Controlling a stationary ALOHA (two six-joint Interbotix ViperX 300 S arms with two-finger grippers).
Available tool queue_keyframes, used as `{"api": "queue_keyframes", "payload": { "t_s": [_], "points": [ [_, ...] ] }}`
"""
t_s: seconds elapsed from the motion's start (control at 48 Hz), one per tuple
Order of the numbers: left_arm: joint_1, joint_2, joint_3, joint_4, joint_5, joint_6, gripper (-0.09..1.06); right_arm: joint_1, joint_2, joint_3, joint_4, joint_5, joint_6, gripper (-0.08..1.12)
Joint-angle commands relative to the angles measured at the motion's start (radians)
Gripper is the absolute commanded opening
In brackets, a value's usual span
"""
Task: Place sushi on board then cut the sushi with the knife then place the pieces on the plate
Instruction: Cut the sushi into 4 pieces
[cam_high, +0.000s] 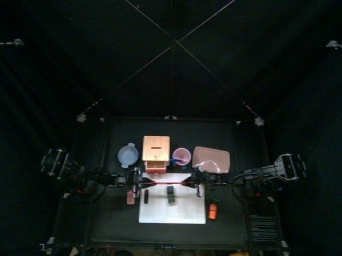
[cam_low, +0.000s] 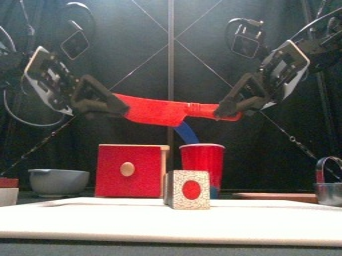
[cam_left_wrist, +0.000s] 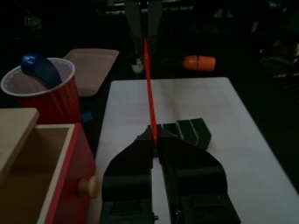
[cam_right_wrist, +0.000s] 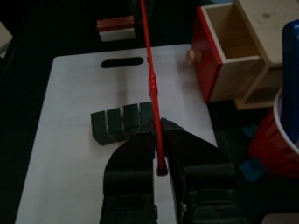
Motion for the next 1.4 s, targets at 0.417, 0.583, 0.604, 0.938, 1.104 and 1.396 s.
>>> {"api": "queue_keyframes", "payload": {
  "t_s": [0.417, 0.583, 0.604, 0.938, 1.104, 1.396],
  "points": [
    [-0.094, 0.193, -0.127, -0.163, -0.049, 0.012, 0.39, 0.0, 0.017, 0.035, 0.003, 0.003, 0.006, 0.35],
    [-0.086, 0.204, -0.147, -0.161, -0.038, 0.011, 0.39, 0.008, 0.017, 0.051, 0.008, 0.003, 0.006, 0.35],
    [-0.086, 0.204, -0.149, -0.161, -0.035, 0.011, 0.39, 0.012, 0.017, 0.051, 0.011, 0.003, 0.006, 0.35],
    [-0.067, 0.201, -0.166, -0.149, 0.023, 0.012, 0.39, 0.04, 0.02, 0.06, 0.034, 0.003, 0.006, 0.35],
    [-0.044, 0.202, -0.173, -0.144, 0.054, 0.012, 0.39, 0.04, 0.028, 0.063, 0.037, 0.003, 0.006, 0.35],
    [-0.025, 0.202, -0.167, -0.13, 0.058, 0.012, 0.39, 0.041, 0.048, 0.057, 0.041, 0.003, 0.006, 0.35]
  ]
}}
